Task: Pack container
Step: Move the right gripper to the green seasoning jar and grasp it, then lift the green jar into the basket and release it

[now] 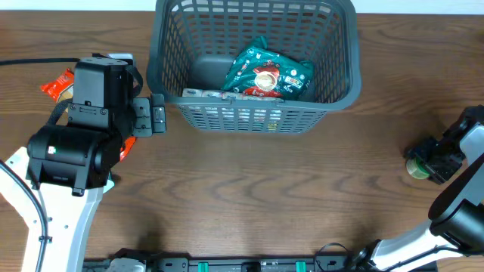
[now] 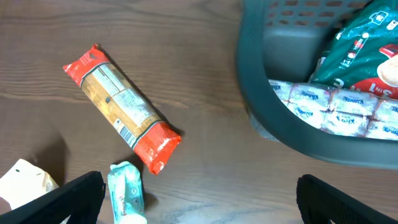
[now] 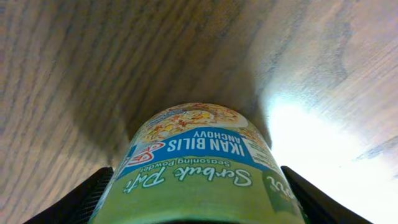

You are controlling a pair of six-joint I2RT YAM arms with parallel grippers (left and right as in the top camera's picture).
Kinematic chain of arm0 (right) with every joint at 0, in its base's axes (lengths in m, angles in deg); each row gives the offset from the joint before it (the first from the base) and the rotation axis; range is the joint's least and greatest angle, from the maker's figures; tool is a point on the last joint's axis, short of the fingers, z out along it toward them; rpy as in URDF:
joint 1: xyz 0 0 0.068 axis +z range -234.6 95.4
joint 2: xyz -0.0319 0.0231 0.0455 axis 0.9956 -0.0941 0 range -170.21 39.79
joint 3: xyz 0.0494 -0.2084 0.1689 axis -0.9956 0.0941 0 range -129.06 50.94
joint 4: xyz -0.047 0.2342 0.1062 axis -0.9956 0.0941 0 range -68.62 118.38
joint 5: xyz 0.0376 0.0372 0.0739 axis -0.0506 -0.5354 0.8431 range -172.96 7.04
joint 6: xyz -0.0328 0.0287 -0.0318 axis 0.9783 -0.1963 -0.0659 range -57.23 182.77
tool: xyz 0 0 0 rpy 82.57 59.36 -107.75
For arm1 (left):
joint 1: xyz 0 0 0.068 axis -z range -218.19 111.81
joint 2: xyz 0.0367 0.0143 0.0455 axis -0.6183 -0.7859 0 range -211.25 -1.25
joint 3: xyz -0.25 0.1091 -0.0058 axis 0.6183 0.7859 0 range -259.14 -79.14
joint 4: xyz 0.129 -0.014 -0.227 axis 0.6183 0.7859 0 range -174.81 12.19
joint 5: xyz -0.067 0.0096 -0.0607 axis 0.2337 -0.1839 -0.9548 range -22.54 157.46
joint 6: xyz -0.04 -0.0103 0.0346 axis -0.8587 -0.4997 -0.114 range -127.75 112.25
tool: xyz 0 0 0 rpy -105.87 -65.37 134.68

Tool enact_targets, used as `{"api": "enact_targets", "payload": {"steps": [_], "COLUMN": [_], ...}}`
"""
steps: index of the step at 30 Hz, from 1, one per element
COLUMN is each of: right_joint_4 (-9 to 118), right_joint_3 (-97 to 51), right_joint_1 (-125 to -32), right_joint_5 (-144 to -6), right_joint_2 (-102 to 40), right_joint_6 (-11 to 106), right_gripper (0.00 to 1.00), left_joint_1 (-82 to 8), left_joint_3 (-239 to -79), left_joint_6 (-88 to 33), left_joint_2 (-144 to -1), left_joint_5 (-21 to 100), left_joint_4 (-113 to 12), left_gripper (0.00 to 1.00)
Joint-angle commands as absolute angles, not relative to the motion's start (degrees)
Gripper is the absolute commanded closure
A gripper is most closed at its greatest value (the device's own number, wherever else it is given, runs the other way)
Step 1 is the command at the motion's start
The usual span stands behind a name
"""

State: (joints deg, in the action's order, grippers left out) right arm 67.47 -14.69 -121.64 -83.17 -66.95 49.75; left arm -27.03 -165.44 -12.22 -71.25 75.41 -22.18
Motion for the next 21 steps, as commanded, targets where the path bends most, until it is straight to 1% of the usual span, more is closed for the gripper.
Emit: {"api": "enact_targets", "payload": {"steps": [1,4,7,11,14,16,21], "right_joint_4": [67.6,70.4,73.9,78.1,80.6,81.0,81.0], "right_joint_3": [-15.7,-20.8,-29.3,-43.7,-55.8,-61.5,-69.2], "right_joint_1": [-119.1,-115.8,-110.5,-103.2,-97.6,-94.2,-85.1], "right_joint_5": [-77.4,-76.7,-76.7,-78.1,-79.7,-80.0,-79.8], "right_joint_2": [-65.9,-63.6,-60.2,-56.9,-56.5,-56.5,-56.5], "right_joint_6": [51.4,53.4,57.5,58.8,58.9,61.0,68.2], "right_gripper": [0.99,0.99,0.99,0.99,0.99,0.99,0.99], "left_joint_1": [-26.8,-26.8,-26.8,-26.8,-26.8,-26.8,-26.8], "left_joint_3": [-166.3,-166.3,-166.3,-166.3,-166.3,-166.3,-166.3], "left_joint_6": [-11.9,-11.9,-11.9,-11.9,-11.9,-11.9,-11.9], "left_joint_2": [-71.2,-71.2,-71.2,-71.2,-71.2,-71.2,-71.2], "left_joint_5": [76.1,76.1,76.1,76.1,76.1,76.1,76.1], "left_joint_4": [-22.1,-22.1,-22.2,-22.1,-22.1,-22.1,-22.1], "left_gripper": [0.01,0.01,0.01,0.01,0.01,0.01,0.01]}}
